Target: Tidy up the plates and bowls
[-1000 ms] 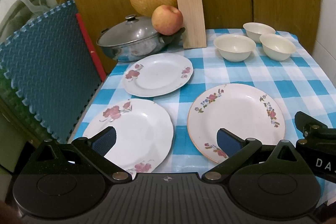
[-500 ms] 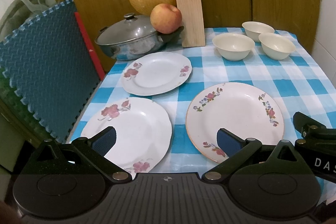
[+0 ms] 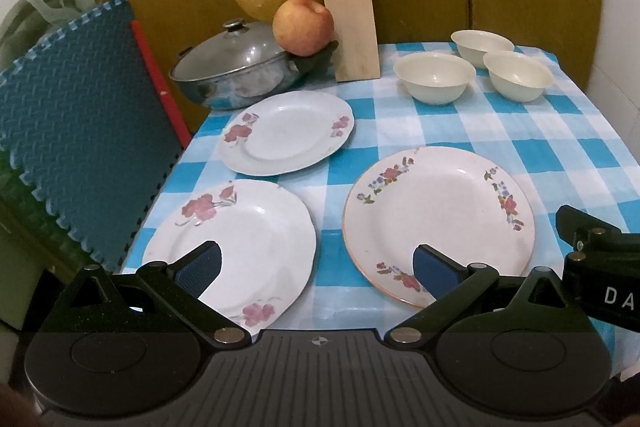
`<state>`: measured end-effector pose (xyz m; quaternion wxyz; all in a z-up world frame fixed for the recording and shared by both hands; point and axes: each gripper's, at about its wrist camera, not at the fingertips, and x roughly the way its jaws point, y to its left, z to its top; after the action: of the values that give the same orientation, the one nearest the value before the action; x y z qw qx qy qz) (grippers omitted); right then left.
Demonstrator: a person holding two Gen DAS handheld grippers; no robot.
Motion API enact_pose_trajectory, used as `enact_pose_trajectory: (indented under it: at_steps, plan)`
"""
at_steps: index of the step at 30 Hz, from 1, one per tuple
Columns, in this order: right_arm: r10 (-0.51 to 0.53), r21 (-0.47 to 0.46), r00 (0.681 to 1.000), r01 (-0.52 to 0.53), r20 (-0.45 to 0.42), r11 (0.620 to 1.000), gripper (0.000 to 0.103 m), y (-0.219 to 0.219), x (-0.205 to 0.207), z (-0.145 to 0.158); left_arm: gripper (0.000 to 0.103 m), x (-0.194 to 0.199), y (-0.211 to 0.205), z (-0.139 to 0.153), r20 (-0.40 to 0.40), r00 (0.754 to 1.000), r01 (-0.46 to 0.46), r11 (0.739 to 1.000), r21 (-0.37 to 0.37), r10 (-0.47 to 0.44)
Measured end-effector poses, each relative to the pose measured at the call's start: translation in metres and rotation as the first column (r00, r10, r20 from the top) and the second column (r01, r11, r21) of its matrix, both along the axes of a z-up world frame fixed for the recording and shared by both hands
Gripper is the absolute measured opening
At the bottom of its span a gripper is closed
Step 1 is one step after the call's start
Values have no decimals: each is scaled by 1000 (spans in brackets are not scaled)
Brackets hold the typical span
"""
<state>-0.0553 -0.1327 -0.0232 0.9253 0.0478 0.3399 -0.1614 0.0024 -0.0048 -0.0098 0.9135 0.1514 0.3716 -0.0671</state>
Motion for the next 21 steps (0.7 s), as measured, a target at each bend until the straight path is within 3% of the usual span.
enact_pose_trajectory:
  at_steps: [21]
  plan:
    - [35,43,999,-35,-16,998,99,-17,8,2,103,2,-9,-9,-58,998,35,999,9,-35]
